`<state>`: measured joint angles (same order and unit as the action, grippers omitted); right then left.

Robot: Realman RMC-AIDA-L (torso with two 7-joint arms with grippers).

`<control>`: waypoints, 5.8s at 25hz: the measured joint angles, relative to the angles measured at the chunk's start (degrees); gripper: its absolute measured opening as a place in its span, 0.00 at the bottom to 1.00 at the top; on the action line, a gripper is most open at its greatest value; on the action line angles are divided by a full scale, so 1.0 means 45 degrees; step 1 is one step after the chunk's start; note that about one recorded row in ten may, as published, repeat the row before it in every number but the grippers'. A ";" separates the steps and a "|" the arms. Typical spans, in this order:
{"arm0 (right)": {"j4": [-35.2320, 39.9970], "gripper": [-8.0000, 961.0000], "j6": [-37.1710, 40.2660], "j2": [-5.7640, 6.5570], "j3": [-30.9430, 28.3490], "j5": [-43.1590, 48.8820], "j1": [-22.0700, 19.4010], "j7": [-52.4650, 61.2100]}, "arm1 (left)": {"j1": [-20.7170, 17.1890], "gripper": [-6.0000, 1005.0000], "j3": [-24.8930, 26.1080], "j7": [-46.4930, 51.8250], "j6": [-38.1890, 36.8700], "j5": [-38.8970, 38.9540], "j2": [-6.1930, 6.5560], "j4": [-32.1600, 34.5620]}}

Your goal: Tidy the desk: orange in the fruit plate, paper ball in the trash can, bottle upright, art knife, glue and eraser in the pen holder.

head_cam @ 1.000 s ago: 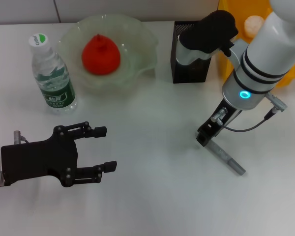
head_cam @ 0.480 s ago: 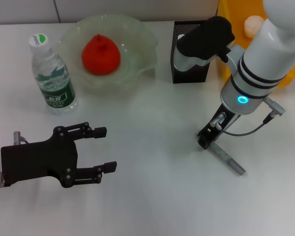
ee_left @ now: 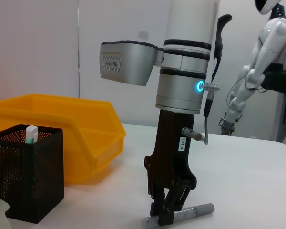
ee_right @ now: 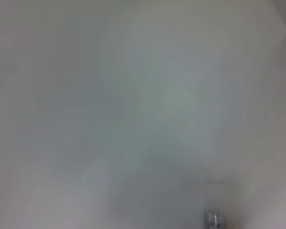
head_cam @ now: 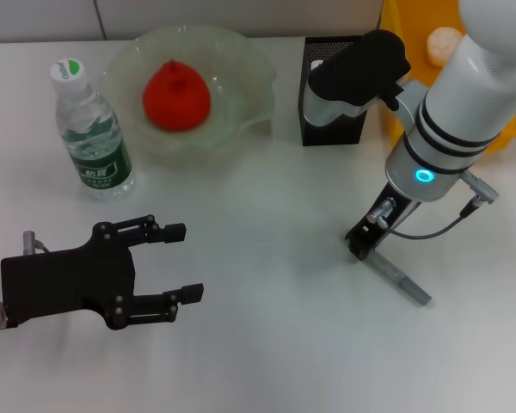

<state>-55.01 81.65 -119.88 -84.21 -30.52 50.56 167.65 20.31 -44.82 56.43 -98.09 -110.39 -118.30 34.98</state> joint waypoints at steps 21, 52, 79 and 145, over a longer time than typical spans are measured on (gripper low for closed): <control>-0.1858 0.15 0.0237 0.0123 -0.1330 -0.0936 -0.0552 -0.0792 | 0.0020 0.78 -0.0001 -0.0001 0.0001 0.0005 -0.0021 0.0000; -0.0369 0.14 -0.7297 0.0013 -0.6401 -1.3574 -0.4429 -1.5626 | -0.0072 0.78 0.0606 -0.0200 0.0095 0.0815 0.0019 -0.0964; 0.2102 0.15 -1.0490 0.0016 -0.4250 -1.5759 -0.3549 -1.8215 | -0.0023 0.78 0.0753 -0.0450 0.0038 0.0809 0.0065 -0.1465; 0.5196 0.84 0.2592 0.0097 -0.8865 -1.0950 -0.5670 -2.1590 | 0.1047 0.78 0.1007 0.2659 -0.0742 -0.0564 0.0642 -0.1554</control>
